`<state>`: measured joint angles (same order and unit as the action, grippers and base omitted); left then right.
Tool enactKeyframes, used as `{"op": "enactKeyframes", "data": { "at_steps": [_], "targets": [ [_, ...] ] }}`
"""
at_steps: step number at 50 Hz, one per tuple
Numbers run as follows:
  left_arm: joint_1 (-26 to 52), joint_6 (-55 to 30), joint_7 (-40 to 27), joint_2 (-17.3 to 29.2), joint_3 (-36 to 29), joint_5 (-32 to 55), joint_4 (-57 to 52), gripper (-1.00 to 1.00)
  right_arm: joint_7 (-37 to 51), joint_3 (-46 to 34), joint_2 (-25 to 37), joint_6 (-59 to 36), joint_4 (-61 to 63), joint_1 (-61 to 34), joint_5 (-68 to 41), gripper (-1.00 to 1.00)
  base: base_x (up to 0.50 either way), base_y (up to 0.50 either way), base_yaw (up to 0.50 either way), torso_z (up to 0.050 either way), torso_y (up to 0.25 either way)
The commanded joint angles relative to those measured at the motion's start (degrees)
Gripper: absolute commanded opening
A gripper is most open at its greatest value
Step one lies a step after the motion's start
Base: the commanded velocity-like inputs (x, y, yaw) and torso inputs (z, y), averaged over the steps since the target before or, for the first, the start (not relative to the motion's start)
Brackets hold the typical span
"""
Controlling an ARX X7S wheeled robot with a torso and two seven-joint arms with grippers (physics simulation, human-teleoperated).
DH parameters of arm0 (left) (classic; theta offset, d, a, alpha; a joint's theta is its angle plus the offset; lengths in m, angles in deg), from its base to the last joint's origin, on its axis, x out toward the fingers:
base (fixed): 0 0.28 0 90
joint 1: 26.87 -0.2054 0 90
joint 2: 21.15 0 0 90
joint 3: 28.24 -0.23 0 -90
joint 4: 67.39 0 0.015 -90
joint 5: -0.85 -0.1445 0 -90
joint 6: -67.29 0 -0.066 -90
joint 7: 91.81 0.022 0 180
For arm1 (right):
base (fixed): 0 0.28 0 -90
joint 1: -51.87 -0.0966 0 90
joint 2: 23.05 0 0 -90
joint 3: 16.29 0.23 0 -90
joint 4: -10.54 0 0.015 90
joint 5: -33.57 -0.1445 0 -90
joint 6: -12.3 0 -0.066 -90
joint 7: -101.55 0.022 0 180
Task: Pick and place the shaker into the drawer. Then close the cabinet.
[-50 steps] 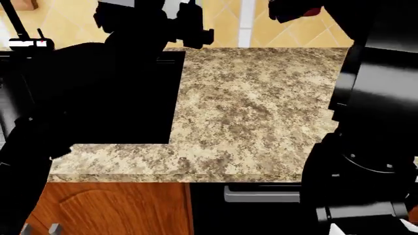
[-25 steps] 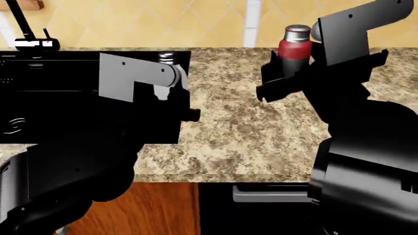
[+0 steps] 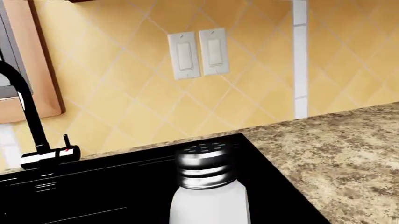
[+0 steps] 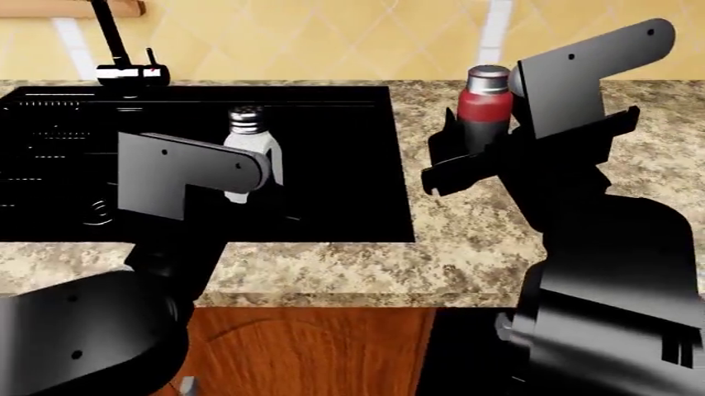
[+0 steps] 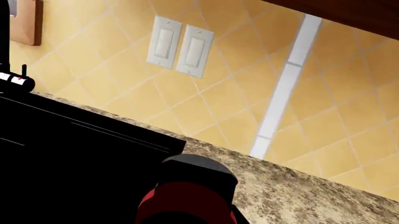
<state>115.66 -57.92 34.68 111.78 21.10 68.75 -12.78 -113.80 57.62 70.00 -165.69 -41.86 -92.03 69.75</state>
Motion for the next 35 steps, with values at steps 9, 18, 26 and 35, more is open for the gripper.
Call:
{"op": "enactKeyframes", "data": {
  "at_steps": [9, 18, 26, 35],
  "targets": [
    [-2.0, 1.4, -0.4, 1.1, 0.2, -1.1, -0.8, -1.0, -1.0, -1.0, -0.3, -0.1, 0.6, 0.6, 1.2, -1.0, 0.0, 0.5, 0.0, 0.0, 0.0],
    [-2.4, 1.6, -0.5, 1.3, 0.1, -1.4, -0.7, -1.0, -1.0, -0.5, -0.7, 0.0, 0.5, 0.9, 1.5, -1.0, 0.0, 0.5, 0.0, 0.0, 0.0],
    [-3.4, 2.0, -0.6, 1.8, 0.2, -1.6, -1.0, -1.0, -0.8, -0.2, -0.8, -0.3, 0.3, 0.7, 2.0, -1.0, 0.0, 0.5, 0.0, 0.0, 0.001],
    [-4.0, 2.4, -0.7, 2.3, 0.3, -1.7, -1.4, -1.0, -1.2, -0.8, -0.8, -0.7, 0.5, 0.7, 2.7, -1.0, 0.0, 0.5, 0.0, 0.0, 0.0]
  ]
}}
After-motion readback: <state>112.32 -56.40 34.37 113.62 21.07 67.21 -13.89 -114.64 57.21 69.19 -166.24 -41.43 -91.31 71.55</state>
